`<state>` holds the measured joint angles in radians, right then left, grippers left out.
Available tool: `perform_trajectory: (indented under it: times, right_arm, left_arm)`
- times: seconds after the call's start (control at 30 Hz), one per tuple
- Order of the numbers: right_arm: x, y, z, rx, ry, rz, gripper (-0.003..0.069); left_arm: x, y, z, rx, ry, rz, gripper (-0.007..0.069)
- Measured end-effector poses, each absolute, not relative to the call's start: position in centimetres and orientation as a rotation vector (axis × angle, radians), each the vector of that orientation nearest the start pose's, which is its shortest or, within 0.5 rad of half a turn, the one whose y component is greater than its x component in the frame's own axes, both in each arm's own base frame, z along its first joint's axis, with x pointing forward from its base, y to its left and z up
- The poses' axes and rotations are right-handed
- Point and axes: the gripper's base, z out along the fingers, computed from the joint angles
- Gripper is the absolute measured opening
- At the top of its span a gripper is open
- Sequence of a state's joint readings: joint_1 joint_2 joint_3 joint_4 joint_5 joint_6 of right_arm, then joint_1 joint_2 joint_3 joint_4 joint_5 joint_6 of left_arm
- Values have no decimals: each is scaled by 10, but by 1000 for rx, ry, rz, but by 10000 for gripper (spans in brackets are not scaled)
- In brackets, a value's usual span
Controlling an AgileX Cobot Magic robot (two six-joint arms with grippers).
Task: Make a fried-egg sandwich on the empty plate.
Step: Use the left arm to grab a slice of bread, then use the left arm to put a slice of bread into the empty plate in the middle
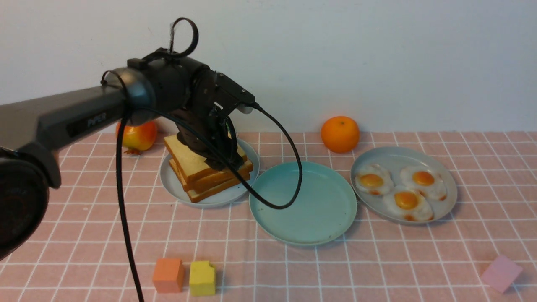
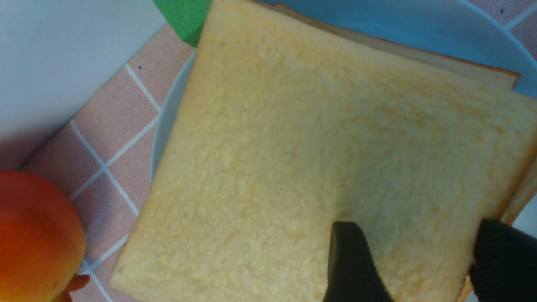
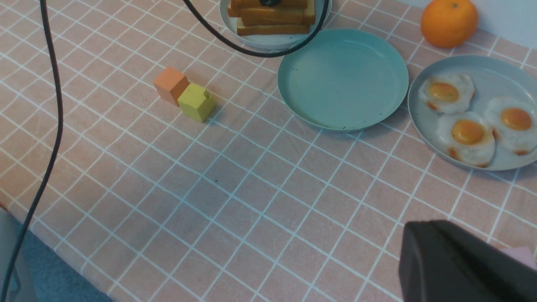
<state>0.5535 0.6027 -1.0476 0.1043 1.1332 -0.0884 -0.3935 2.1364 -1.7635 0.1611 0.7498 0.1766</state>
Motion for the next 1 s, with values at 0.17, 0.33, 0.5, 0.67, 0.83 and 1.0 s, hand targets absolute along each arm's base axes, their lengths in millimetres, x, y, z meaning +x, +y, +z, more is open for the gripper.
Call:
perform_trajectory:
  times: [0.17,0.33,0.5,0.67,0.83,1.0]
  right_arm:
    - [55,43,410,-696,2077,380,41]
    - [55,43,410,-693,2073,381,45]
    - [55,43,410,-693,2072,381,52]
    - [56,41,410,-691,2071,344,60]
    - [56,35,411,-680,2057,271,64]
    - [52,26,412,-662,2033,197,74]
  left_arm:
    - [445,-175,210,842,2456,108,294]
    - [445,-178,209,850,2454,106,74]
    - [442,-182,212,883,2441,133,13]
    - [429,-191,242,905,2383,150,13]
    - [397,-210,307,906,2217,98,13]
    - [363,-245,324,1046,2139,-2,13]
